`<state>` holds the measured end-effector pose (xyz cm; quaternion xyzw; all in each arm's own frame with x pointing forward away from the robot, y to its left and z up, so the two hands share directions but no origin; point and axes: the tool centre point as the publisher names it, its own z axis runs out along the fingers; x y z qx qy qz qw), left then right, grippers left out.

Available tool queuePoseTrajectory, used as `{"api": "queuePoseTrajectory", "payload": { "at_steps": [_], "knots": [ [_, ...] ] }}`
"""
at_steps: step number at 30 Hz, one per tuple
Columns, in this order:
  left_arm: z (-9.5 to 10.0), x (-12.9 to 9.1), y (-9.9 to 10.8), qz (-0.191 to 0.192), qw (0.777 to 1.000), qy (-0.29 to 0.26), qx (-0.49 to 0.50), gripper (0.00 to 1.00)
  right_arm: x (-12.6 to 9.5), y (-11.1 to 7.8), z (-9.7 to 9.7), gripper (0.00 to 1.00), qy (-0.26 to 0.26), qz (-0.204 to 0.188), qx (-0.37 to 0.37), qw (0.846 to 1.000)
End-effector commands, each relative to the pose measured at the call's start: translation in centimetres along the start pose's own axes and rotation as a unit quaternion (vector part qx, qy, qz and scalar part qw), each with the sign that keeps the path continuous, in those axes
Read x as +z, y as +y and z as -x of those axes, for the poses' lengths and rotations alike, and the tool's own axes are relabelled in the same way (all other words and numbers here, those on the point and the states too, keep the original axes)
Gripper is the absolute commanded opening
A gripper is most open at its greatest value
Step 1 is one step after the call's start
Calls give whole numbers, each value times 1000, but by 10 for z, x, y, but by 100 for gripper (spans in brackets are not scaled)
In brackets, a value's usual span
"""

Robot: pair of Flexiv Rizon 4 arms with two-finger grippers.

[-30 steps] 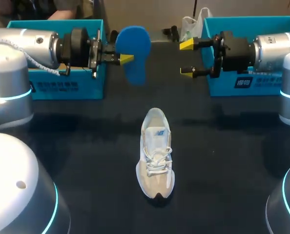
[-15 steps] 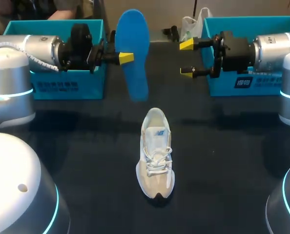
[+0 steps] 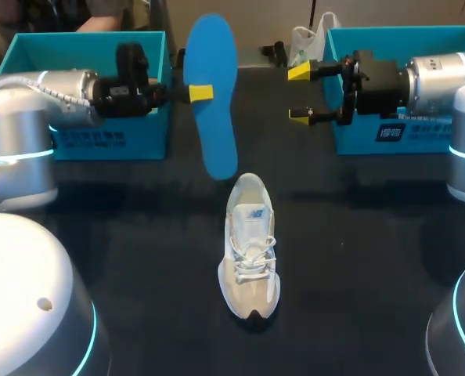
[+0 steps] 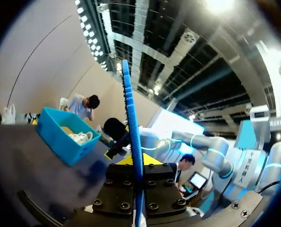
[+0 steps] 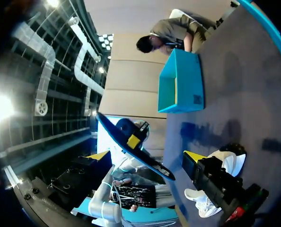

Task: Take the shoe out of the shoebox, open the shoe tongue, remove and reinsert the insole, then place the shoe into the shoebox

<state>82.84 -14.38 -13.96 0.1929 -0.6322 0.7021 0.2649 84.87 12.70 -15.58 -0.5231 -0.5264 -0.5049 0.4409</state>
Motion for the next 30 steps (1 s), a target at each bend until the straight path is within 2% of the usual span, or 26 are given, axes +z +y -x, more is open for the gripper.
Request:
{"api": "queuePoseTrajectory", "payload": {
  "at_steps": [1, 7, 17, 23, 28, 30],
  "knots": [
    [9, 6, 7, -13, 986, -10, -166, 0, 0, -1, -1, 100, -3, 0, 1, 1000],
    [25, 8, 13, -12, 963, -16, -269, 0, 0, -1, -1, 100, -3, 0, 1, 1000],
    [39, 0, 20, -15, 932, -31, -360, 0, 0, -1, -1, 100, -3, 0, 1, 1000],
    [50, 3, 25, -10, 913, -25, -407, 0, 0, -1, -1, 100, -3, 0, 1, 1000],
    [55, 5, 28, -7, 912, -30, -409, 0, 0, -1, -1, 100, -3, 0, 1, 1000],
    [55, 6, 28, -7, 912, -28, -410, 0, 0, 0, -3, 100, -19, -6, -5, 1000]
  ]
}}
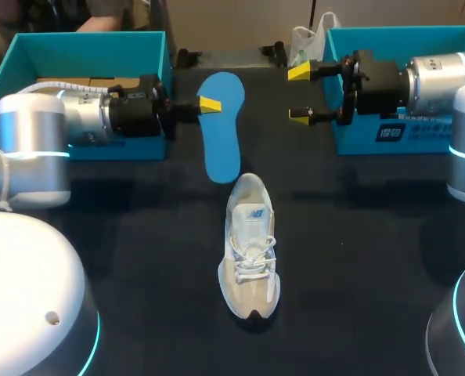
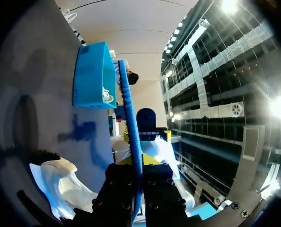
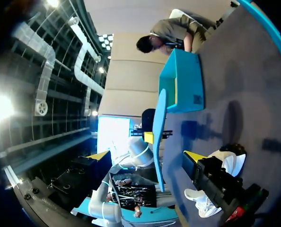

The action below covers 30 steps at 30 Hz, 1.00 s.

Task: Take the shoe out of the shoebox, open the shoe tongue, remove and reinsert the insole, then place the shoe into the shoebox

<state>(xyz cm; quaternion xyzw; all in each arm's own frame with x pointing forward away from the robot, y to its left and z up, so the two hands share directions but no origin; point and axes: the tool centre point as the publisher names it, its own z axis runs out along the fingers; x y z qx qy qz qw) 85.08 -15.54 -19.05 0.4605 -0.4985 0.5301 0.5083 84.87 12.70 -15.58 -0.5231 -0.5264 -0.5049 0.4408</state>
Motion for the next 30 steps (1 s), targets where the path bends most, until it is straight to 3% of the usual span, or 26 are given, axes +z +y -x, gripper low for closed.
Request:
{"api": "queuePoseTrajectory", "payload": {
  "at_steps": [1, 8, 13, 18, 23, 30],
  "knots": [
    [4, 4, -3, 5, 1000, 2, 6, 0, -1, 0, -4, 100, -37, -10, -5, 999],
    [11, 9, -4, -3, 1000, -1, -13, 0, -1, 1, -20, 100, -138, -50, 1, 989],
    [20, 10, -8, -18, 999, -4, -45, 0, 2, 5, -40, 100, -219, -77, 9, 973],
    [20, 10, -8, -18, 999, -4, -45, 0, 15, 14, -67, 100, -334, -118, 41, 934],
    [20, 10, -8, -18, 999, -4, -45, 0, 31, 22, -97, 100, -449, -132, 72, 881],
    [20, 10, -8, -18, 999, -4, -45, 0, 41, 19, -110, 100, -529, -134, 47, 837]
  ]
}}
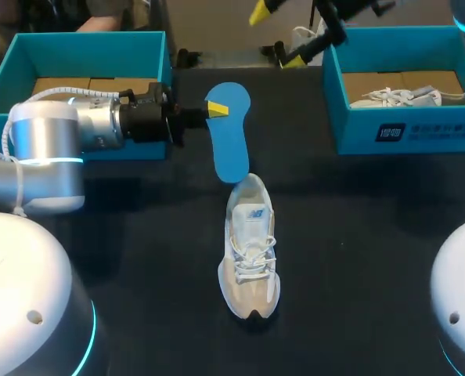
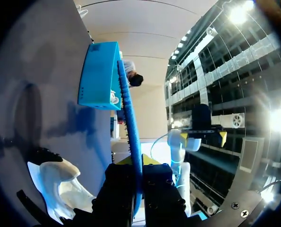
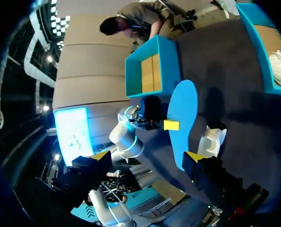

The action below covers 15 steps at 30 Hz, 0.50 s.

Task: Take the shoe out of the shoebox, open the shoe tongue, remove and reinsert the insole, then place the shoe into the shoebox

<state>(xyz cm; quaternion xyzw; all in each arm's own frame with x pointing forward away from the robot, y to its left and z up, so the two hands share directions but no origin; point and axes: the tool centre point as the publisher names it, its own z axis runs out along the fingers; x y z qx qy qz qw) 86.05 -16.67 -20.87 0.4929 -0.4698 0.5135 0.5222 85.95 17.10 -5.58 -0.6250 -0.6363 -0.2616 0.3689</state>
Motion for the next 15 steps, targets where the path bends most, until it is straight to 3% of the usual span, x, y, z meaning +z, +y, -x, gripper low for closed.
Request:
{"api": "queuePoseTrajectory", "payload": {
  "at_steps": [1, 13, 15],
  "knots": [
    [0, 0, 1, -1, 1000, -1, 0, 0, 2, 3, -11, 100, -296, -24, 2, 955],
    [0, 0, 1, -1, 1000, -1, 0, 0, 24, -2, -18, 100, -391, 21, 52, 919],
    [0, 0, 1, -1, 1000, -1, 0, 0, 28, -3, -19, 100, -393, 23, 47, 918]
  ]
}}
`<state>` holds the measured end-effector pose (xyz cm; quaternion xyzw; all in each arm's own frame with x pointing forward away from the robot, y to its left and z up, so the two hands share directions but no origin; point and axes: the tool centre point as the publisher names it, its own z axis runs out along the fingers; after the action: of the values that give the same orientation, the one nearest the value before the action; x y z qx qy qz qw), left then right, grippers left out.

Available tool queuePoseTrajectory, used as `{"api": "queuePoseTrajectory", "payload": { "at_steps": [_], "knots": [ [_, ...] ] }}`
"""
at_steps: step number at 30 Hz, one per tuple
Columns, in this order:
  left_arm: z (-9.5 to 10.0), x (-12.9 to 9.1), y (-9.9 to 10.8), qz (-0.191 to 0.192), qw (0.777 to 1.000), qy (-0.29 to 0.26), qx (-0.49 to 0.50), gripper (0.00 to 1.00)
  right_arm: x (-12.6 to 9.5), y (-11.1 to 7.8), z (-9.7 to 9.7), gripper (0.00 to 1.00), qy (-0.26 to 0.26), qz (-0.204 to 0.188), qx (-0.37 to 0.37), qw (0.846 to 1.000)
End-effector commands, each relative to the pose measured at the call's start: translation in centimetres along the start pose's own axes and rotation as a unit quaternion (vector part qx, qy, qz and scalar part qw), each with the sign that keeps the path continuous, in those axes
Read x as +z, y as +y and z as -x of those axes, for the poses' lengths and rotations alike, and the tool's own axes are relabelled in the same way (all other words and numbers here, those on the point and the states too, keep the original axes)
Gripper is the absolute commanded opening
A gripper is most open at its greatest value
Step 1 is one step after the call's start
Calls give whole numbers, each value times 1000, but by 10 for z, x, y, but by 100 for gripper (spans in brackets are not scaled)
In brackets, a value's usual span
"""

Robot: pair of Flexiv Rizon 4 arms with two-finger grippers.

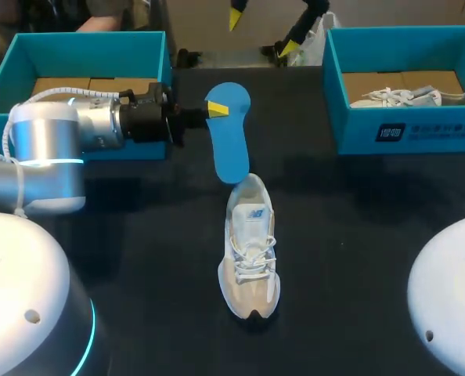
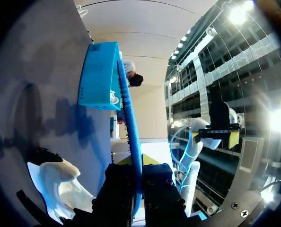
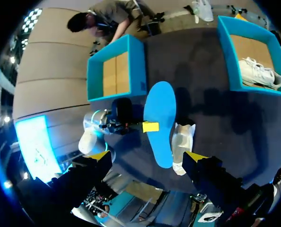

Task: Take the shoe out of the shoebox, open the shoe tongue, remove and reinsert the insole, then place the shoe into the shoebox

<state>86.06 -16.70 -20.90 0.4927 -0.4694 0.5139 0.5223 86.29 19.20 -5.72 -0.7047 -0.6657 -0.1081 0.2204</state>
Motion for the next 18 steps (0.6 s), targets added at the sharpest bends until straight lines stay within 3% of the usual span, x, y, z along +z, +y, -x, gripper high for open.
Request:
{"api": "queuePoseTrajectory", "payload": {
  "at_steps": [1, 6, 18],
  "knots": [
    [0, 0, 1, 0, 1000, -1, 0, 0, 8, -10, -11, 100, -183, 18, 1, 983],
    [0, 0, 1, 0, 1000, -1, 0, 0, 21, -11, -17, 100, -205, 14, 17, 978],
    [0, 0, 1, 0, 1000, -1, 0, 0, 52, -22, -26, 100, -215, 46, 18, 975]
  ]
}}
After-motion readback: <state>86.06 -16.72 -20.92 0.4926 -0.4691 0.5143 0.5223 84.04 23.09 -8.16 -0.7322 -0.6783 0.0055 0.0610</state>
